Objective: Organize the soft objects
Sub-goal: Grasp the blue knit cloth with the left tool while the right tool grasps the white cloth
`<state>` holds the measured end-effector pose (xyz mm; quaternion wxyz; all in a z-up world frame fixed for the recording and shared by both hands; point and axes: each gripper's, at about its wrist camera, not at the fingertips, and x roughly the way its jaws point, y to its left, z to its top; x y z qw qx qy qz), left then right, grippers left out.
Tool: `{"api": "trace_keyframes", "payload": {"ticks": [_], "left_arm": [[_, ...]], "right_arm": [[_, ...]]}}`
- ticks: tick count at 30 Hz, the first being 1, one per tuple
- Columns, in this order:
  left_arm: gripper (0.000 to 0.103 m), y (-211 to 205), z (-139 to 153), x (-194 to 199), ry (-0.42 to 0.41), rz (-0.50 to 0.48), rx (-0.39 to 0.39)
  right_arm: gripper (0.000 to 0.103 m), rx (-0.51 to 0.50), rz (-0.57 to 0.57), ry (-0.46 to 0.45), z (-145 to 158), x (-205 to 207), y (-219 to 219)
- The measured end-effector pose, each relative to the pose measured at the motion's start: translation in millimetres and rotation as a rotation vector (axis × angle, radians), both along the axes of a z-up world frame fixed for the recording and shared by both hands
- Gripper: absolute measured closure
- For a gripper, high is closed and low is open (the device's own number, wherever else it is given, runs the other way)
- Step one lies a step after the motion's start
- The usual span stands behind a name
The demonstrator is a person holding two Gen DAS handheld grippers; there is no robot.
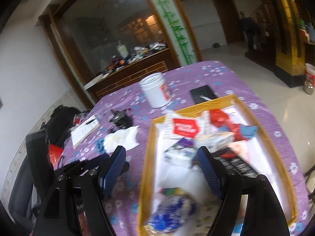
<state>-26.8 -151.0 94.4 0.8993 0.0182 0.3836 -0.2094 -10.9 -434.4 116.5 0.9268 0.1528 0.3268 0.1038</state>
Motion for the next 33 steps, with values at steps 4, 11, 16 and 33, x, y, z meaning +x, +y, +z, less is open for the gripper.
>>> {"api": "trace_keyframes", "payload": {"ticks": [4,11,16,33], "left_arm": [[0.044,46,-3,4,-0.003,0.082,-0.01],[0.044,119,-23,24,-0.009,0.271,0.024],[0.044,142,-38,33,0.013,0.332,-0.012],[0.044,158,-49,43,0.052,0.41,-0.023]], "right_arm": [[0.026,-0.026,0.068,0.007,-5,3,35],[0.026,-0.143,0.16,-0.036,-8,3,105],[0.026,-0.142,0.263,0.054,-29,33,141],[0.027,-0.114,0.245,0.251,-74,168,202]]}}
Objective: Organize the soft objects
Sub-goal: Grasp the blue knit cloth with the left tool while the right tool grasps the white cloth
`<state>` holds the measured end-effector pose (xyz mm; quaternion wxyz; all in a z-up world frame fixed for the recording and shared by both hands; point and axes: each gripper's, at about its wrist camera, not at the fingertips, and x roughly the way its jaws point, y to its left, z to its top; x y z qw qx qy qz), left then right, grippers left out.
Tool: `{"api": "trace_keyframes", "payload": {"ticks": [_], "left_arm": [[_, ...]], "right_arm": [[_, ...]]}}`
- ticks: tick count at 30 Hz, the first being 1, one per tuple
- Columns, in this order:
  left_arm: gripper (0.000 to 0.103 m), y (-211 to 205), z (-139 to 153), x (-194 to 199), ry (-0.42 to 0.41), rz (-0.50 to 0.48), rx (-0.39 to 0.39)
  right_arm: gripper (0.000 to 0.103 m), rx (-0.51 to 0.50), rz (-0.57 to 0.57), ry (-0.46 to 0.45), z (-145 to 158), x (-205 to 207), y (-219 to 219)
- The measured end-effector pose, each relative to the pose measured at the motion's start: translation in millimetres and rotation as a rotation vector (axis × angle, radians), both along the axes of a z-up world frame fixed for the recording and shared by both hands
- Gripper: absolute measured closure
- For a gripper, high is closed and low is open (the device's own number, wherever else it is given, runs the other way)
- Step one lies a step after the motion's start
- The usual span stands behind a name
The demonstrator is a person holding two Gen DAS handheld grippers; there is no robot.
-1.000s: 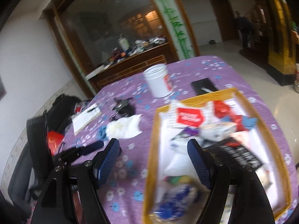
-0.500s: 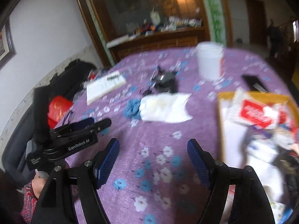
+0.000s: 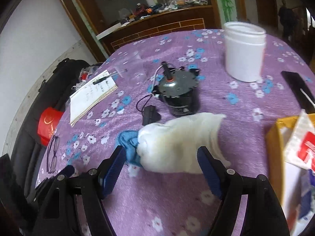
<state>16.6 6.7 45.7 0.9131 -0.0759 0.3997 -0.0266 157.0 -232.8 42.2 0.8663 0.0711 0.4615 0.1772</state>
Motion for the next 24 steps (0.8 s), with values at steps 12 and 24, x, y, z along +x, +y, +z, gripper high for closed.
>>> {"api": "trace_keyframes", "payload": {"ticks": [12,24], "left_arm": [[0.044,-10,1,-2,0.008,-0.078,-0.039],[0.032,-29,14,31,0.133,-0.118,-0.072]], "right_arm": [[0.095,0.027,-0.125,-0.065,6,-60,-34],[0.094,0.067,-0.127,-0.086,-10,-75,-47]]}}
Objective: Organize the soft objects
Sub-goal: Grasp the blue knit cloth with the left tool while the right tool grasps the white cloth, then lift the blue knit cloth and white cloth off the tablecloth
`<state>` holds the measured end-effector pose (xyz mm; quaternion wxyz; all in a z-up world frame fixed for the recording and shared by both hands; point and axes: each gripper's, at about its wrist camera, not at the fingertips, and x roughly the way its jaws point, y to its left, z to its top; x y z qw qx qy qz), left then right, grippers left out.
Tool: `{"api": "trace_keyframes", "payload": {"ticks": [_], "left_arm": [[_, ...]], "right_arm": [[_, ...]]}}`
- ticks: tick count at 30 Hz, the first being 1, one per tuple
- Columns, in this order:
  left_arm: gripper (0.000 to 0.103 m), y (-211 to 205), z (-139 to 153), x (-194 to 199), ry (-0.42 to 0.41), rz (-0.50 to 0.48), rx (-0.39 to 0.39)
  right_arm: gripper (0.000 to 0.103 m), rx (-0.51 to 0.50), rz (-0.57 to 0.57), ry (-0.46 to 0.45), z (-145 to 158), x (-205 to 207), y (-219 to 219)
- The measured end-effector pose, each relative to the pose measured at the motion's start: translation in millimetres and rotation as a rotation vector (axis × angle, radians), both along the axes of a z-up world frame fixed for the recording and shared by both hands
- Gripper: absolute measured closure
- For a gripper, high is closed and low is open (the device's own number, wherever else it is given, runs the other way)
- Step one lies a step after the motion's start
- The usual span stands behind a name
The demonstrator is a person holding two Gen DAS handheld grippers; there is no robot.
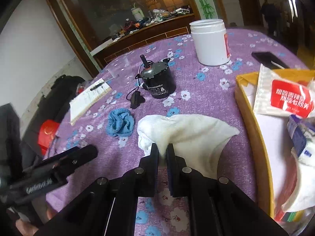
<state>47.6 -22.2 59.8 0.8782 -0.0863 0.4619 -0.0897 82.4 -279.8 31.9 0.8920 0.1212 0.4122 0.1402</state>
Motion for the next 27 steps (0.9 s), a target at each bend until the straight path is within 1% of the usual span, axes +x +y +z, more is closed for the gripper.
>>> {"api": "trace_keyframes", "payload": {"ticks": [2,4,6,8,10,11,12,13,16,18,22,25,27], "left_arm": [[0.032,-6,-1,15,0.012,0.015,0.016],[0.032,-14,-11,32,0.059,0.014,0.018],[0.032,-20,-21,43,0.087,0.03,0.032],[0.032,-25,-32,53,0.096,0.038,0.042],[0.034,-26,-37,55,0.076,0.044,0.05],[0.045,-26,-37,52,0.049,0.044,0.065],[0.052,-28,-37,50,0.032,0.036,0.086],[0.062,-30,-37,47,0.015,0.03,0.102],[0.063,-29,-35,40,0.004,0.014,0.096],[0.063,-31,-28,29,-0.009,-0.004,0.104],[0.062,-35,-14,-1,-0.053,-0.038,0.112],[0.062,-39,-15,-25,-0.062,-0.052,0.132],[0.062,-40,-18,-39,-0.091,-0.04,0.156]], "right_arm": [[0.094,0.005,-0.004,-0.016,4,-2,-2],[0.094,0.01,-0.005,-0.028,6,-3,-3],[0.094,0.017,-0.007,-0.033,9,-3,-4],[0.094,0.023,-0.007,-0.03,9,-3,-5],[0.094,0.026,-0.005,-0.03,10,-2,-6],[0.094,0.027,-0.005,-0.031,10,-2,-6],[0.094,0.028,-0.005,-0.031,10,-2,-6],[0.094,0.03,-0.004,-0.032,11,-2,-6],[0.094,0.039,-0.006,-0.035,12,-3,-7],[0.094,0.036,-0.004,-0.039,13,-2,-7],[0.094,0.035,-0.003,-0.036,12,-1,-7],[0.094,0.034,0.001,-0.032,11,-1,-6],[0.094,0.033,0.007,-0.034,12,-2,-4]]}}
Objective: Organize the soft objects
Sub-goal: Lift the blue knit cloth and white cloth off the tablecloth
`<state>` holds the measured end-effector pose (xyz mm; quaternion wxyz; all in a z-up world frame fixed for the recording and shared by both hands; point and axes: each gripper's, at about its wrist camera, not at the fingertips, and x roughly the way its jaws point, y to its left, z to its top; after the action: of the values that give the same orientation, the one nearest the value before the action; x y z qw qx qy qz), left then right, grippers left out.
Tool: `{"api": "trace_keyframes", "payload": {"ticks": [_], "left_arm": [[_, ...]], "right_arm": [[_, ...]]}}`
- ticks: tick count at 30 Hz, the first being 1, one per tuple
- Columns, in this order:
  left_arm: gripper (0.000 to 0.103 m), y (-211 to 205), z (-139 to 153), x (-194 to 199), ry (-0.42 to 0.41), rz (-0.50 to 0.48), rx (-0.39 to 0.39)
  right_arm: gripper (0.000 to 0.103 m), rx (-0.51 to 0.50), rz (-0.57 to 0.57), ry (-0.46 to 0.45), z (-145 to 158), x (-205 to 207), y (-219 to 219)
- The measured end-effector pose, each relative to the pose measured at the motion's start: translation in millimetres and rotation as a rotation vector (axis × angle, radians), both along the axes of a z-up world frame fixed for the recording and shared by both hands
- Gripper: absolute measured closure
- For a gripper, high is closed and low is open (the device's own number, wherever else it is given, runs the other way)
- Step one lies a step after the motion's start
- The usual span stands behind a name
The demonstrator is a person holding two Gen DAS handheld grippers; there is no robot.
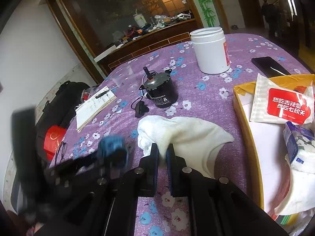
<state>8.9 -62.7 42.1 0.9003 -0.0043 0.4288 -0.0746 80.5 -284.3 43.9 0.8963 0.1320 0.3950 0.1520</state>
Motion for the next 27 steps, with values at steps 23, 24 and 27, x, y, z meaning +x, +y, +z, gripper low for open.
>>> {"api": "trace_keyframes", "payload": {"ticks": [23,24,27], "left_arm": [[0.062,-17,15,-12,-0.255,0.036,0.181],[0.062,-16,16,-12,-0.257,0.036,0.18],[0.062,-16,16,-12,-0.258,0.038,0.177]], "right_arm": [[0.094,-0.016,0.03,-0.044,6,-6,8],[0.094,-0.015,0.029,-0.041,6,-6,8],[0.094,-0.014,0.031,-0.04,5,-6,8]]}}
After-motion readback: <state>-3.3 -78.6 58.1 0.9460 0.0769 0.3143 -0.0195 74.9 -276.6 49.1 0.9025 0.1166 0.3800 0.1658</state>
